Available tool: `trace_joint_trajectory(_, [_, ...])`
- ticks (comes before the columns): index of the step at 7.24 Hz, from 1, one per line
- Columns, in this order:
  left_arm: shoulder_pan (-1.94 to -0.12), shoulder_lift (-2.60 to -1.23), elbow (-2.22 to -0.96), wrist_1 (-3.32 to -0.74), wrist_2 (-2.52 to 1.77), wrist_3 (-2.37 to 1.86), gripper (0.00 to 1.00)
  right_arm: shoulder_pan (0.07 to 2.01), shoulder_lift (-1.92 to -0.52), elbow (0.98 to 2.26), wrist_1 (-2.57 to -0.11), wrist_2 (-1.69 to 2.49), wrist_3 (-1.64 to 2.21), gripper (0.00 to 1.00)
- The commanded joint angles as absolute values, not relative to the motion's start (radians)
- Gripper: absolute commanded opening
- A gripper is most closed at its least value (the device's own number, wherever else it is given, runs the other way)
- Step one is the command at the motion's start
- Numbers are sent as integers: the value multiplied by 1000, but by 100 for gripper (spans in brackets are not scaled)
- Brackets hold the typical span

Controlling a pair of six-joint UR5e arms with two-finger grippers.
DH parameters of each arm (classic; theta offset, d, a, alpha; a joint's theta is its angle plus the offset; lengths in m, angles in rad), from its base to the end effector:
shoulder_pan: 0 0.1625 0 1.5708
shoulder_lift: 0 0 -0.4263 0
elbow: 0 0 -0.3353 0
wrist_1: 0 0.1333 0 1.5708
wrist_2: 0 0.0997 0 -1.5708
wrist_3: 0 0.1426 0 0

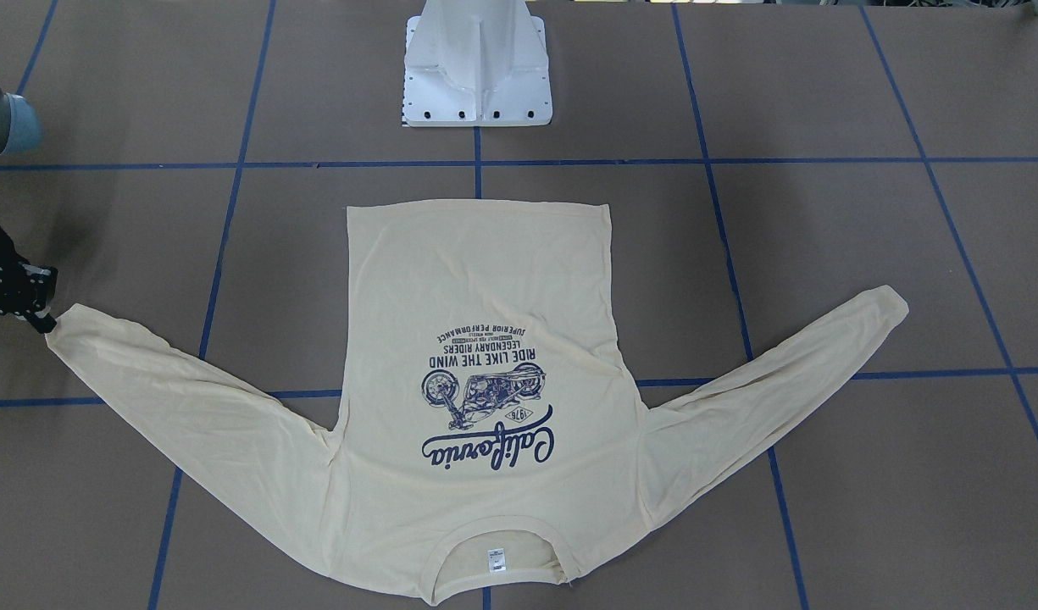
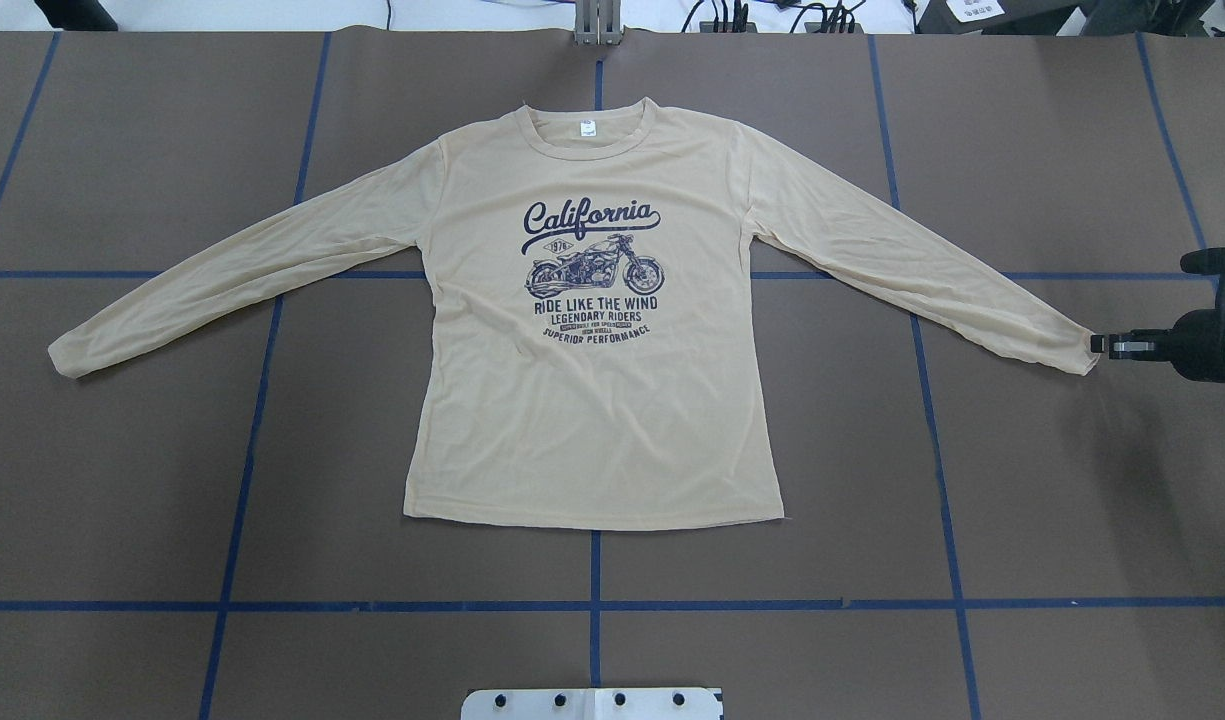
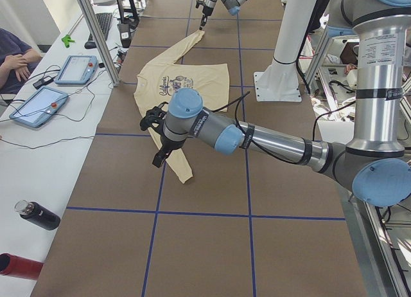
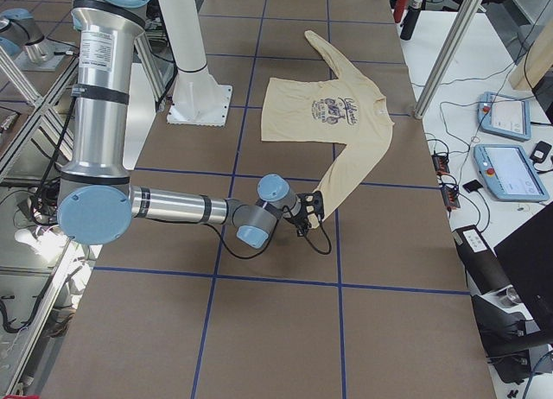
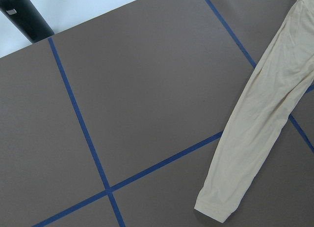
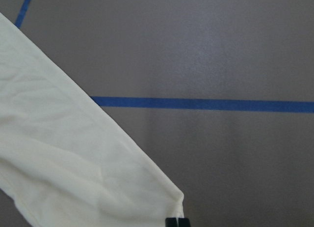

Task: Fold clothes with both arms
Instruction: 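Lower the right gripper onto the sleeve cuff nearest it and grasp, then carry the sleeve across the shirt body toward the other sleeve, release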

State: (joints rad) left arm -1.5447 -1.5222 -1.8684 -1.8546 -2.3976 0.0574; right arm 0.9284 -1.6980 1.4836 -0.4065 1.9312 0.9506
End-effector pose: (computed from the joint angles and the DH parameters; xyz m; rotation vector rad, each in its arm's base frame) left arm -0.0169 -0.4398 0.5382 0.5153 0.8002 0.2972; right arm -0.1972 -0.4021 0.6532 0.4185 -0.9035 0.1112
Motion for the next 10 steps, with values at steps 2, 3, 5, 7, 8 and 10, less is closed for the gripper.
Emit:
trace_joint_trajectory(2, [-1545, -1522, -1870, -1855, -2398, 57, 100, 971, -1677, 1755, -669, 1976, 953, 0])
trace_joint_trajectory(3, [-1545, -1522, -1868, -1855, -2398, 55, 100, 973, -1623, 1889, -871, 1964, 974, 0])
trace_joint_trajectory(5, [-1545, -1522, -1870, -1855, -2398, 54, 100, 959, -1344, 1944, -1210, 1890, 1092, 0])
trace_joint_trajectory(7, [-1545, -1523, -1870, -1855, -2398, 52, 100, 821, -1002, 1927, -1604, 1688, 1226, 0])
trace_joint_trajectory(8, [-1545, -1522, -1870, -1855, -2398, 51, 100, 774, -876, 1878, -1662, 1619, 1289, 0])
trace_joint_trajectory(10, [-1545, -1522, -1870, -1855, -2396, 51, 100, 691, -585, 1583, -1666, 1493, 1455, 0])
